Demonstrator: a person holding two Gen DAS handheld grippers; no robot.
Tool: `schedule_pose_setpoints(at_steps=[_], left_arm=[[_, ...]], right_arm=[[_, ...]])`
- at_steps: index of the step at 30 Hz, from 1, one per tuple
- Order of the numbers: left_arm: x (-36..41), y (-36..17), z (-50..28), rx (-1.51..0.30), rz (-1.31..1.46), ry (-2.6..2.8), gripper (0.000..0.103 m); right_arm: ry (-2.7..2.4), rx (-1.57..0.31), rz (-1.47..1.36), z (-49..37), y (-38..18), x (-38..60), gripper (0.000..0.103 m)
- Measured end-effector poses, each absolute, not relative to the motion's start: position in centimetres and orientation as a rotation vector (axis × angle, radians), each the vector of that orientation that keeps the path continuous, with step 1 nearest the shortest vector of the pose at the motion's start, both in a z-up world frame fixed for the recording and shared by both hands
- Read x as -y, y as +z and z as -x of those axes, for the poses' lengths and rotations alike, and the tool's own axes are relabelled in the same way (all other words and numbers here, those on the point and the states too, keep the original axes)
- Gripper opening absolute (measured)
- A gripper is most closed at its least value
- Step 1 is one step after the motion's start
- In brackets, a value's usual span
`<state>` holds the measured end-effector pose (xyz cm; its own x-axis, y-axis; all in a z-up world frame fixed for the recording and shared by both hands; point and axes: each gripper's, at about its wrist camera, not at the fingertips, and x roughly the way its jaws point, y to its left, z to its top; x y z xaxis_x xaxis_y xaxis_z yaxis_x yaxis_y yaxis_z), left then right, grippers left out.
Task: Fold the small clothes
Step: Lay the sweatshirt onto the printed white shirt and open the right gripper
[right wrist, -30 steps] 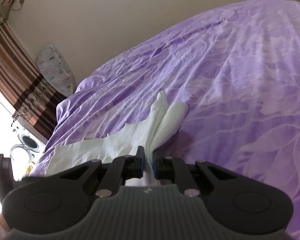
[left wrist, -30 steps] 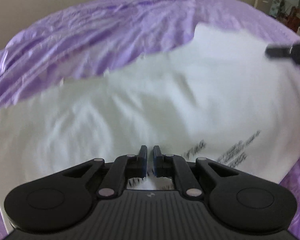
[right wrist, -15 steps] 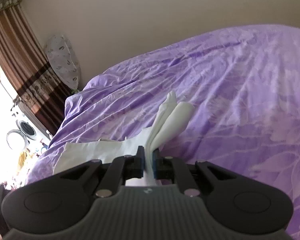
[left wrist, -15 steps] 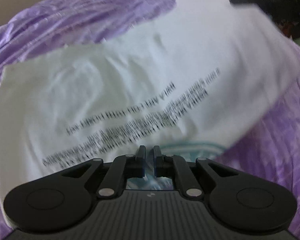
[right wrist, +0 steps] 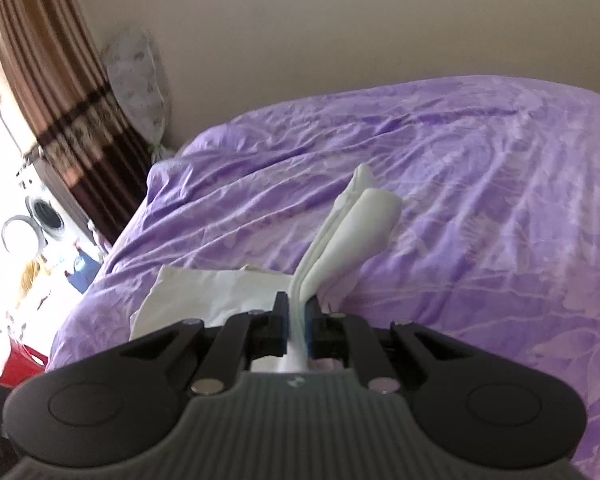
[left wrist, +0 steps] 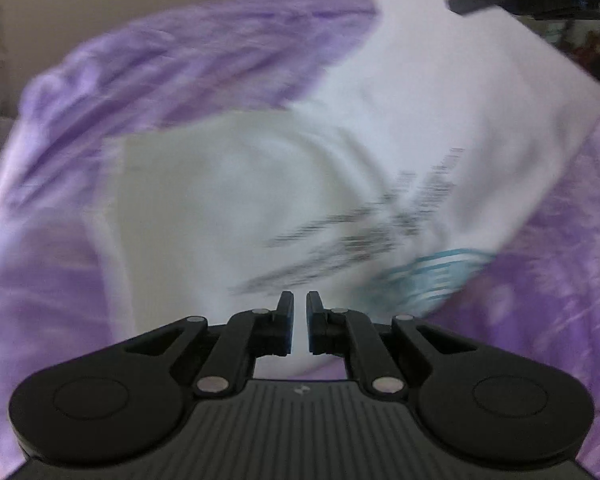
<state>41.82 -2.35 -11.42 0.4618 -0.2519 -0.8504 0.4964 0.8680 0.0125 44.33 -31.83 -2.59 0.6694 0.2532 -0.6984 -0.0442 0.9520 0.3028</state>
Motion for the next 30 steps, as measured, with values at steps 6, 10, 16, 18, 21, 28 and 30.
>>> schedule_pose_setpoints(at_steps=[6, 10, 16, 18, 21, 28, 30], left_arm=[[-6.3, -8.6, -42.2, -0.957, -0.228, -0.323, 0.008], [-10.7, -7.9, -41.9, -0.947, -0.168, -0.289, 0.008], [-14.0, -8.7, -41.8, -0.936, -0.121, -0.273, 0.008], [-14.9, -9.4, -42.0, -0.941, -0.098, -0.273, 0.008], [-15.8, -10.5, -42.7, -0.957, -0.071, -0.278, 0.008], [-17.7, -12.0, -44.6, -0.968, 0.100, -0.305, 0.008], [-17.9, -11.7, -45.2, -0.964, 0.149, -0.315, 0.008]], right_arm=[[0.211, -0.841, -0.250, -46.4, 0.3, 23.7, 0.003], [0.258, -0.868, -0.249, -48.0, 0.8, 17.9, 0.003], [0.318, -0.944, -0.265, -50.5, -3.2, 8.9, 0.003], [0.316, -0.968, -0.277, -51.1, -5.5, 6.2, 0.003], [0.314, -1.025, -0.286, -52.2, -8.9, 3.2, 0.003], [0.390, -1.218, -0.248, -52.6, -13.6, 0.5, 0.010], [0.391, -1.230, -0.290, -52.7, -13.4, 1.3, 0.010]])
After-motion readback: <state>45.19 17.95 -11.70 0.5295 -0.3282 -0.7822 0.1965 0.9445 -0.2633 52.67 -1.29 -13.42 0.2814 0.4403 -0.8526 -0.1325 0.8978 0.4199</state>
